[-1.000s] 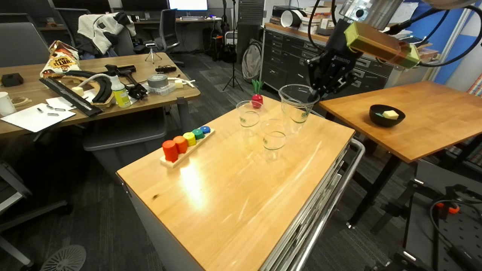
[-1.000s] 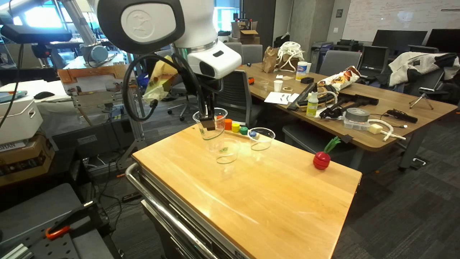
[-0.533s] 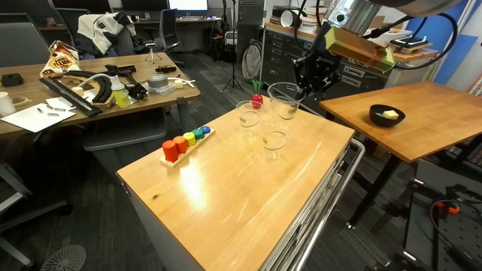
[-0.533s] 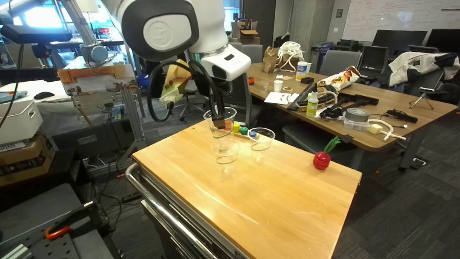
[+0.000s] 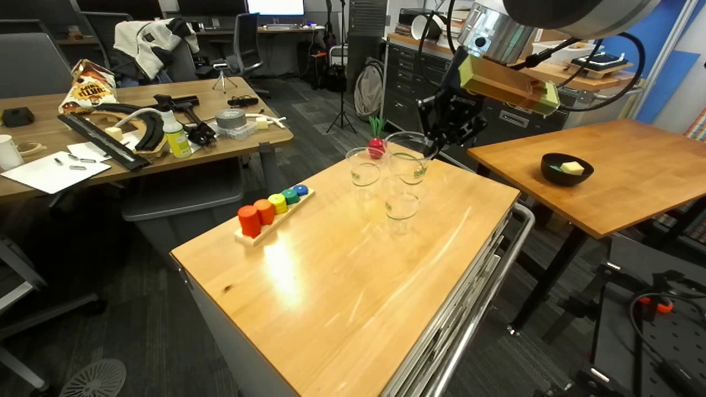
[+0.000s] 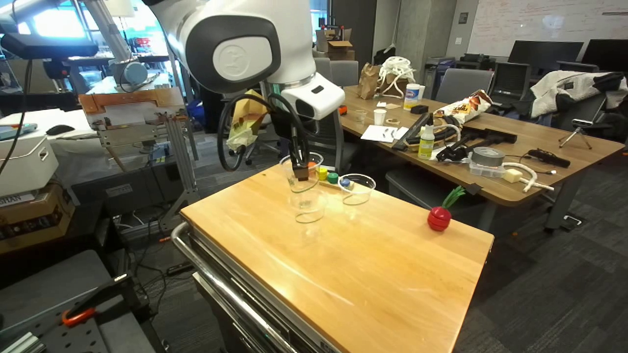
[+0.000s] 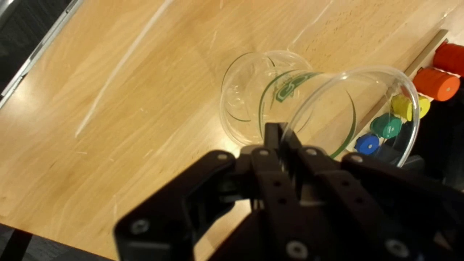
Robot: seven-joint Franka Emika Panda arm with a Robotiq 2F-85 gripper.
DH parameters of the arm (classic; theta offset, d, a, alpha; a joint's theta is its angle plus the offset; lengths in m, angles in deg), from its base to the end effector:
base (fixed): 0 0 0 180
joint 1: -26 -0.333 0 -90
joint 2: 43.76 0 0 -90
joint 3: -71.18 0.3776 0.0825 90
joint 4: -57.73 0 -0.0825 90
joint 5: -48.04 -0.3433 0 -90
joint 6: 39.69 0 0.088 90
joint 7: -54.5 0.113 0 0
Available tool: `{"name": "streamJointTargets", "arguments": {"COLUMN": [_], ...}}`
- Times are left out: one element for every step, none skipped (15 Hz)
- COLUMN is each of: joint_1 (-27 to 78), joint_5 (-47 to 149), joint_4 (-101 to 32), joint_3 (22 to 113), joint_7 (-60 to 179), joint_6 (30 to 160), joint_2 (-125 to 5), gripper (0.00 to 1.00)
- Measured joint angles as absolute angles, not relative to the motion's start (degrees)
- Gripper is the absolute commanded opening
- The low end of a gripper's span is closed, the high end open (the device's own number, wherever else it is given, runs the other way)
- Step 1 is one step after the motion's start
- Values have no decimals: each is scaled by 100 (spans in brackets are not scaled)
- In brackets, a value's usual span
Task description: Stack the cups into the middle cup
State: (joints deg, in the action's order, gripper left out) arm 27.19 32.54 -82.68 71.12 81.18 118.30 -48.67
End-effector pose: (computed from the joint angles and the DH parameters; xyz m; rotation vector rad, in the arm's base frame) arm 0.4868 -0.0211 0.3750 -2.7623 1.0513 -0.2758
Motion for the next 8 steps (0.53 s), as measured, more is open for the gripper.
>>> {"name": "streamJointTargets", "arguments": {"joint_1": [2692,2665,2642,2626,2618,2617,2617,2617], "joint_5": [3254,3254,3254,3254,3254,3263,3273,3288], "joint_4": [-8278,-8292,-8304,-8309,-8308,-8299,-8277,-8238], "joint_3": [7113,7114,7114,7114,7114,7113,7107,7097], "joint_7": [8118,8118,8118,8118,8118,8118,8118,8118], "joint_6": [11830,11830,11830,11830,11830,11830,11830,11830], "joint_2": [-4896,-4916,-4929,-4932,-4932,-4932,-4929,-4927], "gripper": [36,45,52,61,68,76,83,90]}}
